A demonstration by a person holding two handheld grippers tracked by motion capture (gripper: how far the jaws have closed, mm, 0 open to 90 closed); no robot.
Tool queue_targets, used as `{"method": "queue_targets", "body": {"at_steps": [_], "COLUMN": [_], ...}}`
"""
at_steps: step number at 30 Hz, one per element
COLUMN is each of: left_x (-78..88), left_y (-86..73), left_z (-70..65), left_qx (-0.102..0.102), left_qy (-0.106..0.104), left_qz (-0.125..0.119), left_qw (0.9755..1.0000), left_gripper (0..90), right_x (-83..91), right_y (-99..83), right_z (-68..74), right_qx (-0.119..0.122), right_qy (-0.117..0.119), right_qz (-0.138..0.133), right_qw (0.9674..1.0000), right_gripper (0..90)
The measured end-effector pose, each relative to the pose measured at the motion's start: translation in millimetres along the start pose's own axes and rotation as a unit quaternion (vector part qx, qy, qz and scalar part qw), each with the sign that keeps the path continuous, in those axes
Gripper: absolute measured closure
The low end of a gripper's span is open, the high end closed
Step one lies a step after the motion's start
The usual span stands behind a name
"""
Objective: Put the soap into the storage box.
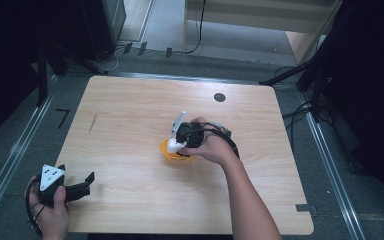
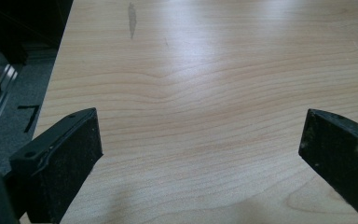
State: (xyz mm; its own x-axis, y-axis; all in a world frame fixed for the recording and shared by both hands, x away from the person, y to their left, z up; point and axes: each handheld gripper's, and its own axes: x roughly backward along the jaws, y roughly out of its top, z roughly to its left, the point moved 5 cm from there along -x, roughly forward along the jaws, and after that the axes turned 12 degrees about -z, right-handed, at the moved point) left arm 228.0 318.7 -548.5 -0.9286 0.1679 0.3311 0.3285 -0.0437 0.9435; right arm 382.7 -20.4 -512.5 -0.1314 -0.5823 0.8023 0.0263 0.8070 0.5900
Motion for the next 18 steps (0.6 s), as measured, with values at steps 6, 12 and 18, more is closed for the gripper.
{"method": "queue_targets", "body": {"at_steps": [6,12,18], "left_x": [-0.1,-0.2,-0.2], "left_y": [0.0,0.0,0.1], "left_z": [-0.1,-0.1,-0.1], "left_qx": [0.000,0.001,0.000], "left_qy": [0.000,-0.001,-0.001], "left_qz": [0.000,0.000,0.000], "left_qw": [1.0000,1.0000,1.0000], "left_gripper": [0.0,0.0,0.0], "right_x": [-3.4,-4.7,3.9], "right_y": [-2.8,-4.7,-1.3], "right_z": [-0.8,-1.1,-4.0], "right_qx": [0.002,-0.005,-0.037], "right_qy": [0.002,0.004,-0.002], "right_qz": [0.002,0.003,-0.033], "right_qw": [1.0000,1.0000,0.9988], "right_gripper": [50.5,49.8,40.8]}}
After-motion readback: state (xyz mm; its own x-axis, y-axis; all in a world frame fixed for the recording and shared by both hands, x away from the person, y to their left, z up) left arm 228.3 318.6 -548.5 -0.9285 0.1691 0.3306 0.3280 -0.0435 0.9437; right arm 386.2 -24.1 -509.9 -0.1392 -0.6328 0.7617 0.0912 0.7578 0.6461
